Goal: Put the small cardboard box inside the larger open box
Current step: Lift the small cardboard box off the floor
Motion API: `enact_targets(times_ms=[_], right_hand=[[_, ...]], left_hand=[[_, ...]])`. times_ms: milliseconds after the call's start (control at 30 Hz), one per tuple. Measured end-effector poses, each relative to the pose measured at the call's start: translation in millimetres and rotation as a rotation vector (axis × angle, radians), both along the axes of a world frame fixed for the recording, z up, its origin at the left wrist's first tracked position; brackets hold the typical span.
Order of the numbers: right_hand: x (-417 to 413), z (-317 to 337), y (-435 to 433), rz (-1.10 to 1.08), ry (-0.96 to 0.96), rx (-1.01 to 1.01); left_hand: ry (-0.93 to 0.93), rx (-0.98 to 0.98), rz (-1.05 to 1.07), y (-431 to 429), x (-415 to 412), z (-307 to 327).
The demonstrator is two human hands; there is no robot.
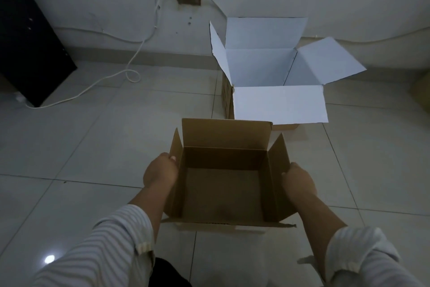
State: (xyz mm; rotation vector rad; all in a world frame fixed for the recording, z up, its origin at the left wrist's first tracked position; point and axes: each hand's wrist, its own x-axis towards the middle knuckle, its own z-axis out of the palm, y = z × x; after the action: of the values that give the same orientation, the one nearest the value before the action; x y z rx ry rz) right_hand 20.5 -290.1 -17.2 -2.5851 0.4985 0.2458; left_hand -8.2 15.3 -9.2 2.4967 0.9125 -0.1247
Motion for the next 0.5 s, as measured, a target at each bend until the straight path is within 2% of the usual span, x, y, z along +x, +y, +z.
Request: enact_targets(times_ms=[267,500], right_hand=[[-2.3,9.6,-2.7,0.096,0.015,-0.026],[-12.6,113.1,-20.3,0.118,0.074,-0.041]], left_hand=[[-0.001,0.066,-0.044,-8.3,-2.9,10.2],[0.021,0.083,-0.089,-26.8,-19.2,108.5]])
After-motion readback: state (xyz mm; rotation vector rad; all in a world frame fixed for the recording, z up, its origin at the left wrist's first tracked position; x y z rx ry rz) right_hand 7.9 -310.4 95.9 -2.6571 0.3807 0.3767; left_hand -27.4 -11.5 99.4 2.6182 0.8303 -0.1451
